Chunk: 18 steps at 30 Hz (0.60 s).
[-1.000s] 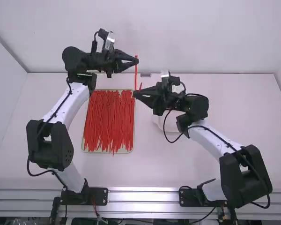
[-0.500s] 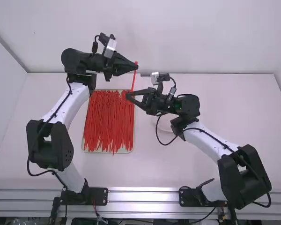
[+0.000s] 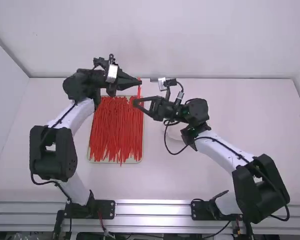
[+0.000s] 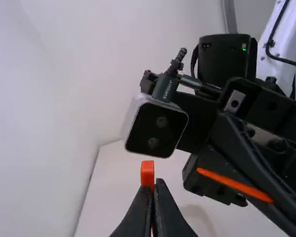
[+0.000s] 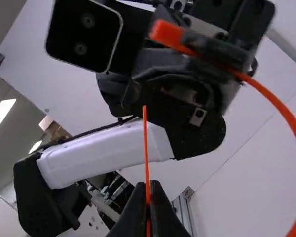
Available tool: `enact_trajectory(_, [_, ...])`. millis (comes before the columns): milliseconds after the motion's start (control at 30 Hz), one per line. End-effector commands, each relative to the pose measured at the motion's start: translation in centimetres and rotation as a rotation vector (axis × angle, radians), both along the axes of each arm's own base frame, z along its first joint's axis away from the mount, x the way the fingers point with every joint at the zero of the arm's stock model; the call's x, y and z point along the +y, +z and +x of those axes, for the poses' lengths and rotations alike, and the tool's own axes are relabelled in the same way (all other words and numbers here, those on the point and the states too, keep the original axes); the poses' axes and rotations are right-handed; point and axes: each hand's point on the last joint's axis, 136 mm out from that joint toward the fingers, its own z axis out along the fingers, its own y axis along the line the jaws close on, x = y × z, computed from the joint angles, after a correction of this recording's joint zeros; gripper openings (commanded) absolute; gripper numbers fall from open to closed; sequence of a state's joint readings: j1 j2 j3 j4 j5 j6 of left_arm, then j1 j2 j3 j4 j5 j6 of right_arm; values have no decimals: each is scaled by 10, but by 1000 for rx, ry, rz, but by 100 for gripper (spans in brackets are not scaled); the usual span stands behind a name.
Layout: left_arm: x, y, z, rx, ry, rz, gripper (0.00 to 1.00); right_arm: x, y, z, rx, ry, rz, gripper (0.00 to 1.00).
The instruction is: Fasten the cable tie
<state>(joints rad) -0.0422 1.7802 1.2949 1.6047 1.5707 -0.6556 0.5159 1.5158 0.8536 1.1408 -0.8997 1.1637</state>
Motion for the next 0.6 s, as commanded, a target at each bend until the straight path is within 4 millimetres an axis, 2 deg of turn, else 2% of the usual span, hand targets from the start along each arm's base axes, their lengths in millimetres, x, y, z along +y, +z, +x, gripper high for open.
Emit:
enact_trajectory(0, [0,-3,1,36,3,-2,1,0,11,5,-33,-30,21,0])
enact_trajectory(567, [-1,-10,-1,3,-2,-3,1,0,4,15,18,-67,4,0])
